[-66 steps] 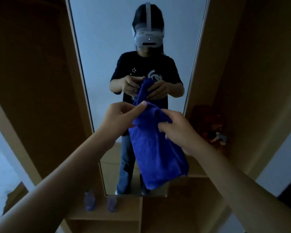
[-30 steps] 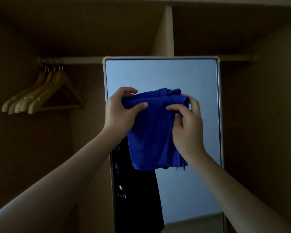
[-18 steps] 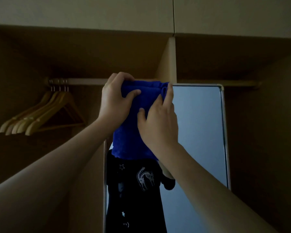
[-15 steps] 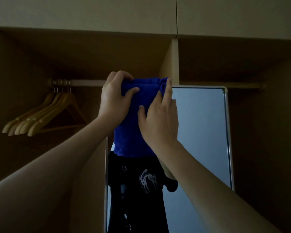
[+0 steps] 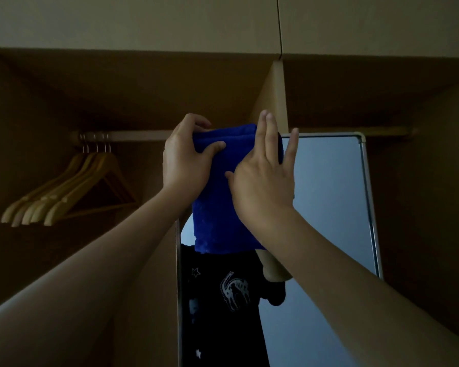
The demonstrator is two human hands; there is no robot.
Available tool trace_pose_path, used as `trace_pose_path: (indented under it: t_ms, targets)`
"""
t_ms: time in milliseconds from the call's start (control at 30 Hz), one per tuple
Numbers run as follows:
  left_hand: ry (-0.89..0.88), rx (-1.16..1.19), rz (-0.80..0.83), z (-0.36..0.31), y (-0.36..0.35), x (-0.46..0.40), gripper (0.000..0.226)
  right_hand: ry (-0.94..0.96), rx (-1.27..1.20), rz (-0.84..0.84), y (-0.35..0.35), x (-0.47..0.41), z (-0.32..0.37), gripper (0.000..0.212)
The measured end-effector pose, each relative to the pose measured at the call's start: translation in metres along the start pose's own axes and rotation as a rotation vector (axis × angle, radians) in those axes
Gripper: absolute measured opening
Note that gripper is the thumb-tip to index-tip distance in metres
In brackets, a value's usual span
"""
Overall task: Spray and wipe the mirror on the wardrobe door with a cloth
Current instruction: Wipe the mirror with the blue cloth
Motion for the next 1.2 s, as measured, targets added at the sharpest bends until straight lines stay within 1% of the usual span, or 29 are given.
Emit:
trace_pose_path:
  t_ms: [67, 133, 200, 233, 267, 367, 433, 533, 633, 700, 767, 833, 933, 1000, 1100, 1200]
  targets:
    - [-0.011, -0.003, 0.004, -0.001, 0.0, 0.0, 0.032, 0.005, -0.015, -0.001, 0.003, -0.002, 0.007, 0.041]
    - [-0.027, -0.003, 0.009, -0.001, 0.0, 0.0, 0.03, 0.033, -0.043, -0.068, -0.003, 0.002, 0.016, 0.049]
    - [-0.034, 0.008, 0.009, -0.002, 0.001, 0.001, 0.028, 0.062, -0.12, -0.132, -0.012, 0.008, 0.023, 0.064]
    - [-0.032, 0.014, 0.009, -0.002, 0.002, 0.001, 0.027, 0.055, -0.177, -0.113, -0.018, 0.009, 0.022, 0.069]
    - [-0.028, 0.015, 0.009, -0.002, 0.003, 0.001, 0.026, 0.053, -0.226, -0.089, -0.025, 0.009, 0.019, 0.069]
    - [-0.036, -0.022, 0.014, -0.002, 0.003, 0.002, 0.025, 0.075, -0.301, -0.108, -0.038, 0.011, 0.005, 0.059]
    - [-0.05, -0.062, 0.006, 0.0, 0.002, 0.003, 0.025, 0.068, -0.303, -0.124, -0.044, 0.012, 0.0, 0.065]
    - [-0.024, -0.084, -0.023, 0.005, 0.002, 0.006, 0.028, 0.06, -0.303, -0.125, -0.048, 0.013, 0.002, 0.075]
    - [0.047, -0.063, -0.045, 0.011, 0.003, 0.013, 0.038, 0.073, -0.308, -0.11, -0.05, 0.014, 0.001, 0.076]
    - [0.134, -0.025, -0.01, 0.017, 0.003, 0.018, 0.052, 0.094, -0.316, -0.117, -0.051, 0.016, 0.0, 0.075]
    - [0.174, 0.019, 0.036, 0.022, 0.003, 0.025, 0.063, 0.112, -0.316, -0.131, -0.052, 0.017, 0.0, 0.072]
    - [0.196, 0.103, 0.049, 0.025, 0.004, 0.03, 0.058, 0.111, -0.302, -0.141, -0.055, 0.019, 0.0, 0.072]
    - [0.371, 0.248, 0.074, 0.03, 0.007, 0.034, 0.041, 0.107, -0.297, -0.145, -0.057, 0.022, 0.004, 0.068]
    - [0.41, 0.238, 0.092, 0.034, 0.007, 0.035, 0.036, 0.098, -0.298, -0.133, -0.059, 0.021, 0.011, 0.064]
    - [0.382, 0.21, 0.09, 0.032, 0.006, 0.038, 0.036, 0.041, -0.277, -0.122, -0.058, 0.017, 0.025, 0.065]
    - [0.379, 0.143, 0.087, 0.03, 0.004, 0.038, 0.032, 0.017, -0.253, -0.088, -0.06, 0.011, 0.034, 0.078]
Point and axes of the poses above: each hand's wrist, its own x-axis away from the middle knuckle, its own y-axis out of the back of the hand, z = x × y, the point moved 2 cm from there along -x, towards the middle knuckle, and after that the axes turned 15 degrees about -x, right-handed, at the moved point
